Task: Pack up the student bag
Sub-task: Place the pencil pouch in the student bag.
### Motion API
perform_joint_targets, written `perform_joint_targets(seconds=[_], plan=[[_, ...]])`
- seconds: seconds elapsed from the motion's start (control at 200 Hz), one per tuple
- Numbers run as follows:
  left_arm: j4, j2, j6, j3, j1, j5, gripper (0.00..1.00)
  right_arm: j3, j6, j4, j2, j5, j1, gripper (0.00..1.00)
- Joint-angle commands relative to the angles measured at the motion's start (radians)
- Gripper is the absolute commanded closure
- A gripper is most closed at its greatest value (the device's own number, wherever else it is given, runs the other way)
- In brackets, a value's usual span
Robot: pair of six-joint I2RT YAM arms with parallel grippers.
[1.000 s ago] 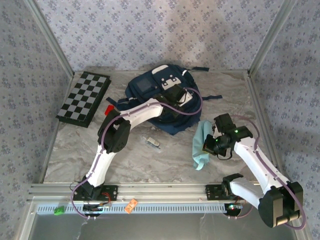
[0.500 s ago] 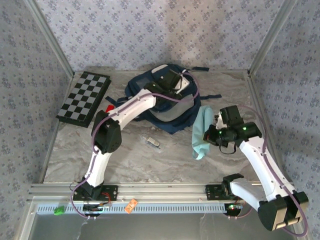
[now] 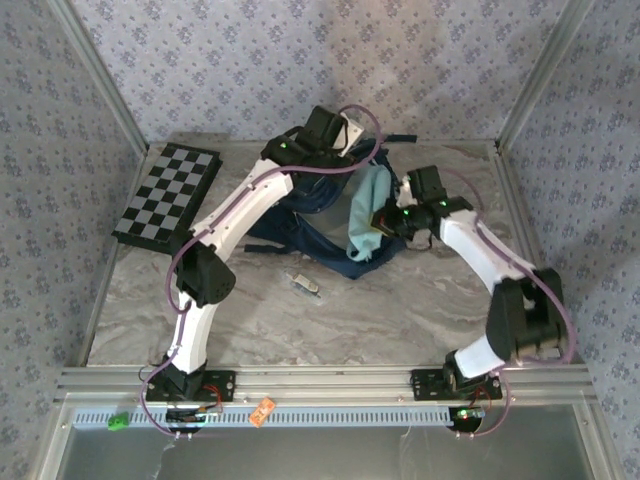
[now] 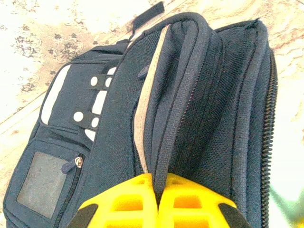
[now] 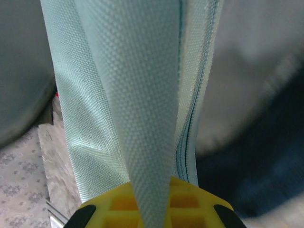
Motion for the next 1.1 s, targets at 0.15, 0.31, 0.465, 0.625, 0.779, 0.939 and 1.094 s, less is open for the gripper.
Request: perform_joint_targets(seconds=[0.15,0.31,0.465,0.625,0.779,0.939,1.094], plan=[[0.062,-0.024,-0.024,0.120,0.003,0.075,1.00,0.205,-0.091,0.156,0.278,-0.071,0.030,0.95],[0.061,-0.026,-0.026,0.119,0.012,0.083,1.00,0.254,-0.189,0.074,0.375,-0.041,0.031,0.94],[0.048,-0.031,-0.019,0.115,0.015,0.086,1.00,0.227,-0.265,0.011,0.367,0.050,0.028,0.94],[0.055,-0.037,-0.028,0.115,0.018,0.100,1.00,0.241,-0.338,-0.080,0.375,0.100,0.029,0.87],[0.058,-0.027,-0.044,0.114,0.018,0.102,1.00,0.211,-0.307,-0.024,0.312,0.088,0.016,0.66],[0.055,-0.023,-0.049,0.104,0.018,0.111,1.00,0.140,-0.259,0.044,0.192,0.111,-0.004,0.44],[0.049,-0.026,-0.056,0.097,0.017,0.132,1.00,0.086,-0.176,0.154,0.144,0.081,-0.065,0.33]])
